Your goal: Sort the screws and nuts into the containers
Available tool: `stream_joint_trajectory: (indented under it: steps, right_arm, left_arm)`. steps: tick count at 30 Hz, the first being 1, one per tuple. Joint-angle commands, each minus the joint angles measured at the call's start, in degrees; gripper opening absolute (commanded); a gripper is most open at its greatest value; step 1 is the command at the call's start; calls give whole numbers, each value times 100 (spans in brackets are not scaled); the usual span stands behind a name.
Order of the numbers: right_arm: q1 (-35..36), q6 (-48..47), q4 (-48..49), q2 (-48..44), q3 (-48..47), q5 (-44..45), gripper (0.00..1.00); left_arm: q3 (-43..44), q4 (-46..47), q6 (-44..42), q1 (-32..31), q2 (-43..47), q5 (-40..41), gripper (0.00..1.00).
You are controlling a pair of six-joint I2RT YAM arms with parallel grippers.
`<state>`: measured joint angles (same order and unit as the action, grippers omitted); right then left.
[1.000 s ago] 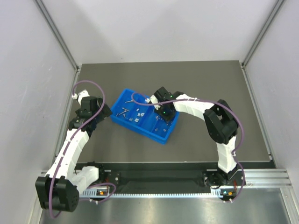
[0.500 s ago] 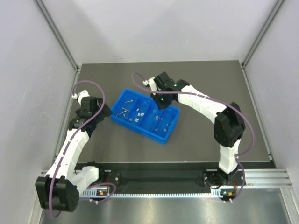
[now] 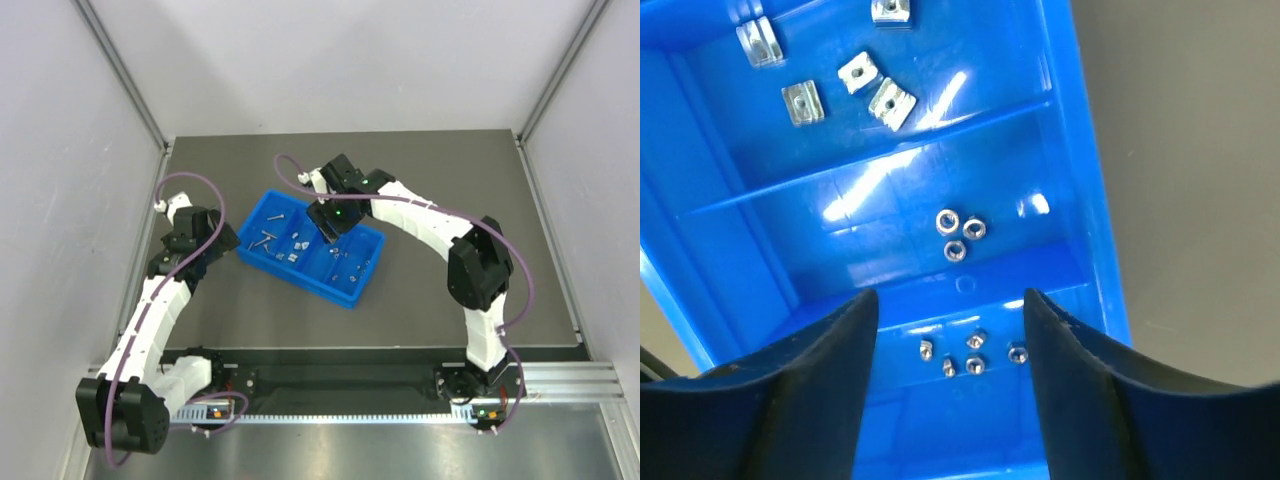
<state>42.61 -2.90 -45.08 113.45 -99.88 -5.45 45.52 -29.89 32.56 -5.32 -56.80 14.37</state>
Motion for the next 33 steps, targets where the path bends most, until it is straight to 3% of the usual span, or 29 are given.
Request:
stream_joint_trajectory:
  steps: [1, 2, 4, 9, 15, 23, 27, 28, 31, 33]
  right_arm:
    - [54, 122, -123, -208, -348, 157, 64]
    - [46, 201, -159, -261, -331, 211, 69]
    - [46, 254, -378, -419, -252, 307, 70]
    - [-33, 904, -712, -938, 467, 519, 66]
    - [-235, 1668, -1300, -1316, 645, 1441, 64]
    - [-315, 2241, -1443, -1501, 767, 1732, 64]
    - [-341, 2258, -1389, -1352, 654, 1776, 64]
    - [-350, 2276, -1398, -1282, 619, 1785, 64]
    - [-358, 2320, -1451, -1132, 496, 1732, 63]
    - [-350, 2329, -1521, -1053, 469, 1697, 62]
  left_arm:
    - [150, 396, -179, 22, -68, 4, 99]
    - [185, 422, -240, 22, -112, -30, 99]
    - [334, 501, -311, 22, -253, -101, 99]
    - [704, 773, -408, 14, -971, -557, 98]
    - [1090, 1213, -847, 14, -1754, -1313, 90]
    - [1153, 1345, -1261, 14, -2397, -1068, 82]
    - [863, 1503, -1120, 14, -2486, -1261, 72]
    - [810, 1538, -1050, 14, -2477, -1322, 64]
    - [634, 1495, -761, -30, -2415, -1674, 55]
    - [538, 1442, -515, -100, -2371, -1631, 53]
